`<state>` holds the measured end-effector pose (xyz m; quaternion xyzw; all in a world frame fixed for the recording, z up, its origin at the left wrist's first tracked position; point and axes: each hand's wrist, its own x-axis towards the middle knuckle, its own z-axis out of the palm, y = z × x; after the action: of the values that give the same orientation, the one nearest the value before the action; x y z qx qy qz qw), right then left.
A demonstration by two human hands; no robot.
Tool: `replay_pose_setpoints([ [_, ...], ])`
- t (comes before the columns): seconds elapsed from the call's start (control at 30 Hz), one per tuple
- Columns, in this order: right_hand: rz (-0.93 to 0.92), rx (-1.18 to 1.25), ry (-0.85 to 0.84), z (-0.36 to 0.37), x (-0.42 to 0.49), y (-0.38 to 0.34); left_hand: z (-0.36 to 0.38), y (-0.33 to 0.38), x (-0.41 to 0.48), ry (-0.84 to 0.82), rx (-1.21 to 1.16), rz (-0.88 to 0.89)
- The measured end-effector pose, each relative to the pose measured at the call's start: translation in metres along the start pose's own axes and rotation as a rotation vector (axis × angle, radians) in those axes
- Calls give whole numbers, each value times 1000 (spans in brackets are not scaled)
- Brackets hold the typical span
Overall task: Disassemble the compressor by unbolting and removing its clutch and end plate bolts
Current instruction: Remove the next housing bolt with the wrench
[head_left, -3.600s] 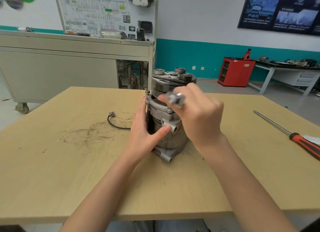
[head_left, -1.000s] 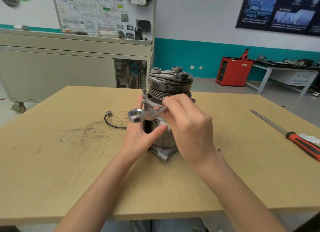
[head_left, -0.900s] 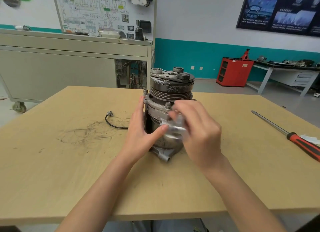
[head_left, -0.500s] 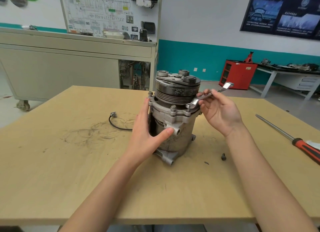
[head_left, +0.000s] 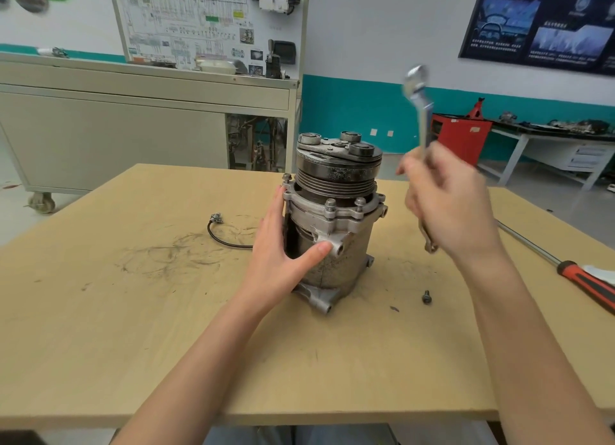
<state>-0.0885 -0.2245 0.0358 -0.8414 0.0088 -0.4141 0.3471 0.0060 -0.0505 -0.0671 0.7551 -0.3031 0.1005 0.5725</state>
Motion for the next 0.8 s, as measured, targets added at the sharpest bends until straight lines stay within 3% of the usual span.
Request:
replay_pose_setpoints([
  [0.1, 13, -278, -81, 17, -12, 0, 0, 0, 0, 4, 8, 5],
  [0.3, 2, -495, -59, 31, -14, -1, 1, 1, -1, 10, -11, 2],
  [0.37, -36, -430, -48, 29, -11, -5, 1, 1, 0, 6, -12, 2],
  [0.5, -32, -74, 81, 7, 8, -19, 0, 3, 0, 3, -7, 4],
  [0.57, 5, -61, 81, -10, 18, -15, -1, 3, 0, -2, -9, -5],
  [0.67, 189, -197, -91, -30, 19, 18, -1, 3, 0, -9, 2, -1],
  [0.8, 625, -510, -457, -37, 0, 91, -5, 4, 8, 11, -30, -6],
])
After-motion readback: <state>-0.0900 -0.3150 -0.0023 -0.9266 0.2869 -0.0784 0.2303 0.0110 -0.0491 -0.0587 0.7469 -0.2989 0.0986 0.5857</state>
